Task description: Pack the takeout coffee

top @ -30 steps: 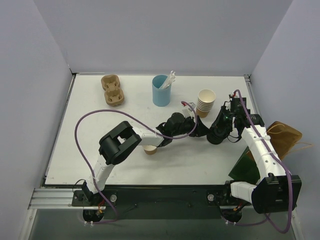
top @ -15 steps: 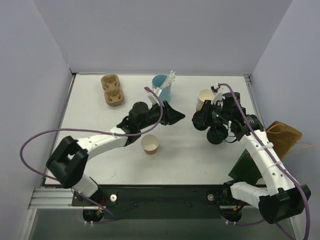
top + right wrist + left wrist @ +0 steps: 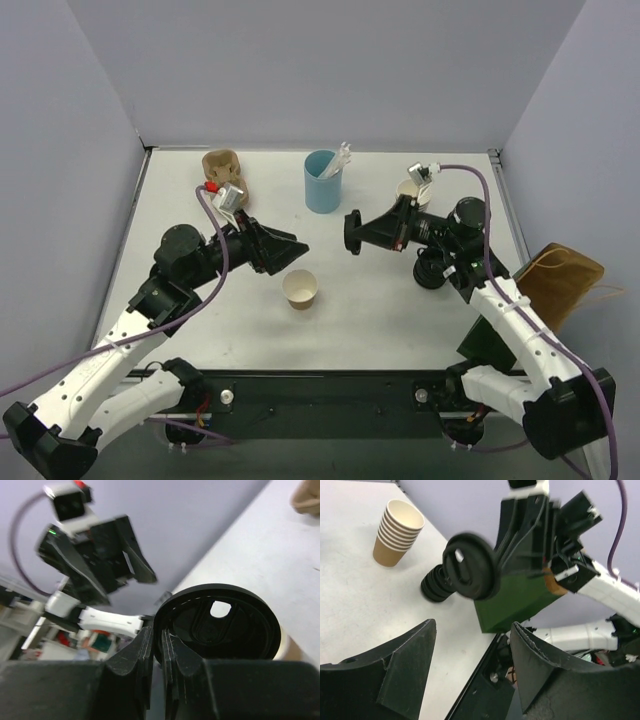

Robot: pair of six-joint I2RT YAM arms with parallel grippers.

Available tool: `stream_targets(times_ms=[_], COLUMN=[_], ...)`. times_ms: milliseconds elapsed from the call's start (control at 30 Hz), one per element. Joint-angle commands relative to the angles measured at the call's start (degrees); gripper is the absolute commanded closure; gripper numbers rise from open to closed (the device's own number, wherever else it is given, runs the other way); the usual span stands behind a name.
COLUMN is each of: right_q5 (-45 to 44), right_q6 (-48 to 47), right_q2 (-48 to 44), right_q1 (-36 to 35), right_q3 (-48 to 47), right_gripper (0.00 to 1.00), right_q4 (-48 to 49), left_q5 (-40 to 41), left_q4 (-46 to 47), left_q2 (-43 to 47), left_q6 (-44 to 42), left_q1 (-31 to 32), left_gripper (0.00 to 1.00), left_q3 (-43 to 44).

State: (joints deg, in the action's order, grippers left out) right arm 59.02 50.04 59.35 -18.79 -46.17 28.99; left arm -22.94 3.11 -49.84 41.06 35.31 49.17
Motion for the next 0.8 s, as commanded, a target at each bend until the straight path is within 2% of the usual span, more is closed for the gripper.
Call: stream_targets(times_ms=[0, 33, 67, 133, 167, 233, 367, 533, 667, 767], right_q5=[6.98, 7.16, 7.51, 7.51, 7.68, 8.30, 10.23, 11.37, 11.90, 12.96], right_q6=[23.75, 27.35, 35.83, 44.31, 50.53, 53.05, 53.49, 55.33, 57.27, 58.24], right_q2=[2.60, 3.48, 5.32, 7.61, 10.06, 11.31, 10.62, 9.90, 10.61, 11.49], right_q1=[-0.20, -0.29, -0.20, -0.20, -0.29, -0.64, -1.08, -1.52, -1.69, -1.96], right_q3=[0.47, 0.64, 0.82, 0.47, 0.21, -0.49, 0.55, 0.21, -0.06, 0.12], right_gripper=[0.90, 0.90, 0.90, 0.90, 0.90, 0.91, 0.91, 0.90, 0.90, 0.91], right_q4=[34.51, 43.86, 48.74, 63.03, 66.33, 66.37, 66.28, 66.19, 66.28, 66.37], left_q5=[-2.38, -2.03, -2.11, -2.98, -3.42, -4.22, 1.91, -1.40, -3.34, -4.21], left_q4=[-8.38, -8.65, -8.74, -7.43, -6.55, -0.24, 2.16, 6.37, 14.18, 20.25], left_q2=[1.77, 2.12, 2.38, 2.82, 3.43, 4.57, 6.61, 2.39, -0.77, -1.83], left_q6=[-6.51, -7.74, -7.92, -8.53, -9.50, -12.91, -22.32, -31.99, -34.55, -36.22], left_q1=[-0.33, -0.42, -0.42, -0.42, -0.33, -0.24, -0.33, -0.24, 0.11, 1.34], left_gripper=[0.29, 0.29, 0.29, 0.29, 0.29, 0.30, 0.32, 0.35, 0.41, 0.40], left_q3=[-2.14, -2.23, -2.23, -2.06, -2.06, -3.98, -3.73, -2.41, -3.37, -4.08])
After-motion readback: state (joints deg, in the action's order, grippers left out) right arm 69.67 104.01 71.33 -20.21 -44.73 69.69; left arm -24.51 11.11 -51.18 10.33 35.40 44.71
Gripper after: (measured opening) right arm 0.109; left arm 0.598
